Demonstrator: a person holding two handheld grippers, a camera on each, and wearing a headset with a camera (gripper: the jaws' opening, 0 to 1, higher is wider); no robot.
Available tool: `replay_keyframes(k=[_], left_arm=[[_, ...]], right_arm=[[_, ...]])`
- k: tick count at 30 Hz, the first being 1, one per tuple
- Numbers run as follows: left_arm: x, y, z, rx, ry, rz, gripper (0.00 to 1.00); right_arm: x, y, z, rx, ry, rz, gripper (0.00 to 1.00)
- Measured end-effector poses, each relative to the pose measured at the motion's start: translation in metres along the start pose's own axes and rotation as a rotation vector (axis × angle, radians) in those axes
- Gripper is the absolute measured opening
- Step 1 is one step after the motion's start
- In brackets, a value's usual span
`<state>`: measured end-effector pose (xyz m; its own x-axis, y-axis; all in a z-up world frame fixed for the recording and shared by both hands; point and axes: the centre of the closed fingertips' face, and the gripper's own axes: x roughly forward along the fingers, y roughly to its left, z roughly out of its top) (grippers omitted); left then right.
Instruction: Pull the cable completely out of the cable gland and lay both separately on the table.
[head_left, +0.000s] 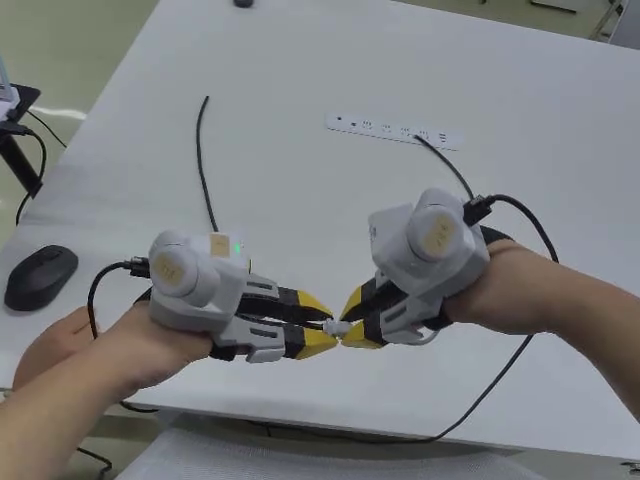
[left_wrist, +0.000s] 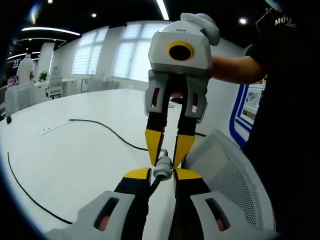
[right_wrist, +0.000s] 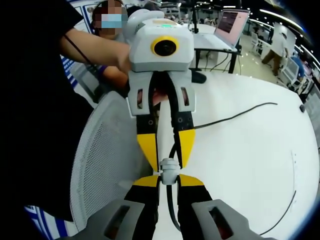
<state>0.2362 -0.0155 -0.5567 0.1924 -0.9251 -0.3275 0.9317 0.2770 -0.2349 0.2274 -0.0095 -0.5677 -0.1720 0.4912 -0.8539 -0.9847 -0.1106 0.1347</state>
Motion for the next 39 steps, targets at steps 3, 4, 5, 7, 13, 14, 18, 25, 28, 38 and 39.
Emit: replay_keyframes(k=[3, 4, 5, 7, 13, 14, 18, 25, 28, 38, 39], left_arm=[[0.002, -0.001, -0.001, 0.002, 0.003, -0.005, 0.19], [0.002, -0.002, -0.002, 0.003, 0.006, -0.008, 0.19], [0.003, -0.002, -0.002, 0.004, 0.007, -0.01, 0.19], [0.003, -0.003, -0.003, 0.009, 0.011, -0.011, 0.18], [0.003, -0.004, -0.002, 0.039, 0.01, -0.011, 0.16], [0.003, -0.004, -0.002, 0.038, 0.012, -0.013, 0.16], [0.002, -0.005, -0.002, 0.048, 0.027, -0.009, 0.16], [0.0, -0.006, 0.0, 0.061, 0.043, -0.007, 0.15], [-0.001, -0.005, 0.001, 0.07, 0.044, 0.004, 0.15], [-0.003, -0.006, 0.014, 0.099, 0.025, 0.015, 0.15], [-0.003, -0.005, 0.015, 0.1, 0.023, 0.016, 0.15]], right_arm=[[0.0, 0.0, -0.001, 0.001, -0.001, 0.001, 0.07], [0.0, 0.0, -0.001, 0.002, 0.0, 0.003, 0.07], [0.0, 0.001, -0.001, 0.001, 0.0, 0.002, 0.07], [0.0, 0.001, -0.002, 0.0, 0.002, 0.005, 0.07], [0.0, 0.003, -0.002, -0.003, -0.004, 0.006, 0.07], [0.0, 0.003, -0.002, -0.003, -0.004, 0.007, 0.07], [0.001, 0.004, -0.001, -0.029, -0.012, 0.005, 0.08], [-0.002, 0.004, 0.002, 0.05, -0.093, 0.02, 0.09], [-0.008, 0.001, -0.001, 0.126, -0.146, 0.022, 0.09], [-0.043, -0.009, -0.001, 0.64, -0.587, 0.255, 0.1], [-0.045, -0.006, 0.001, 0.679, -0.608, 0.302, 0.13]])
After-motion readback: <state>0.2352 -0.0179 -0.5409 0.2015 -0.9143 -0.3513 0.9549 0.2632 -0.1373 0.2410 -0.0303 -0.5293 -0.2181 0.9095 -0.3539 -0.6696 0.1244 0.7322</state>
